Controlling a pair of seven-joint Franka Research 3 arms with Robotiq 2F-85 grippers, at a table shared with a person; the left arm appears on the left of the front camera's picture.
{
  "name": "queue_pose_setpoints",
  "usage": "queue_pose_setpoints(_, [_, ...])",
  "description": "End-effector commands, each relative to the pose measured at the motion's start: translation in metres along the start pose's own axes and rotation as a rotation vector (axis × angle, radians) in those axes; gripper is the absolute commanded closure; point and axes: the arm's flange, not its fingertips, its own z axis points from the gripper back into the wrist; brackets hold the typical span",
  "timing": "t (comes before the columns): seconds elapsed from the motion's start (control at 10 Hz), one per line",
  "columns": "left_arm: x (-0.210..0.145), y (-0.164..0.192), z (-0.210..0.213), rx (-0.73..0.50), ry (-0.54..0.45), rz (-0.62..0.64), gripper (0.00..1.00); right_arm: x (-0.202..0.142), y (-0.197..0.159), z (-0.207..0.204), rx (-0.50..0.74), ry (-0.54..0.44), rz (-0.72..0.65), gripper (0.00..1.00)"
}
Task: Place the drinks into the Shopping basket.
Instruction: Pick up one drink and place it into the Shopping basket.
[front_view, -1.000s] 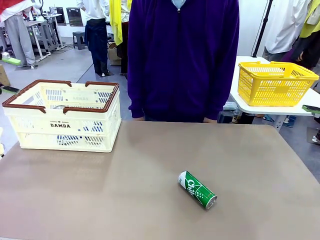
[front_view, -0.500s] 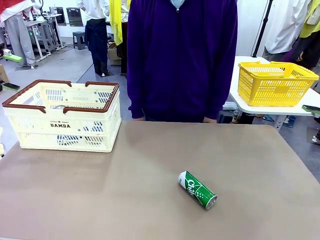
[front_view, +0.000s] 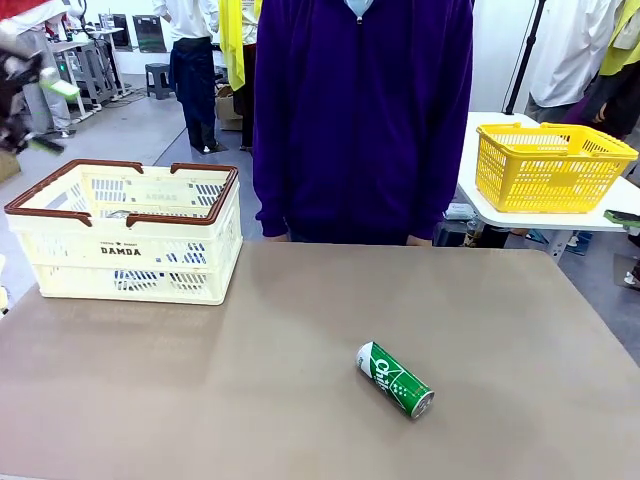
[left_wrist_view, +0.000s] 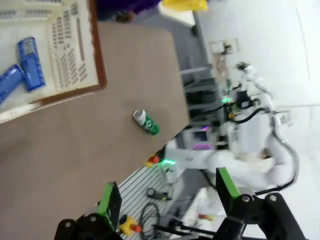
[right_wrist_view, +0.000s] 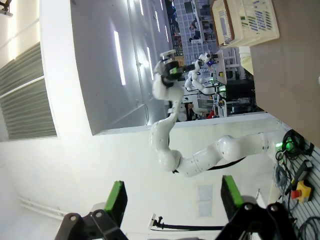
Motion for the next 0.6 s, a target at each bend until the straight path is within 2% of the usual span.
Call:
queue_pose_setpoints(0.0, [-0.011, -0.099, -0.06, 0.284, 0.082, -0.113, 0.0, -0.003, 0.004, 0.002, -0.01, 0.01, -0.011, 0.0])
queue_pose_setpoints(0.2, [-0.035, -0.152, -0.15, 0.544, 0.132, -0.156, 0.0, -0.003, 0.004, 0.002, -0.01, 0.01, -0.011, 0.0])
queue_pose_setpoints(0.4, [-0.07, -0.175, -0.239, 0.684, 0.064, -0.24, 0.0, -0.003, 0.004, 0.002, -0.01, 0.01, -0.011, 0.0])
queue_pose_setpoints(0.5, [-0.091, -0.181, -0.28, 0.683, 0.048, -0.259, 0.0, -0.003, 0.004, 0.002, -0.01, 0.01, -0.011, 0.0])
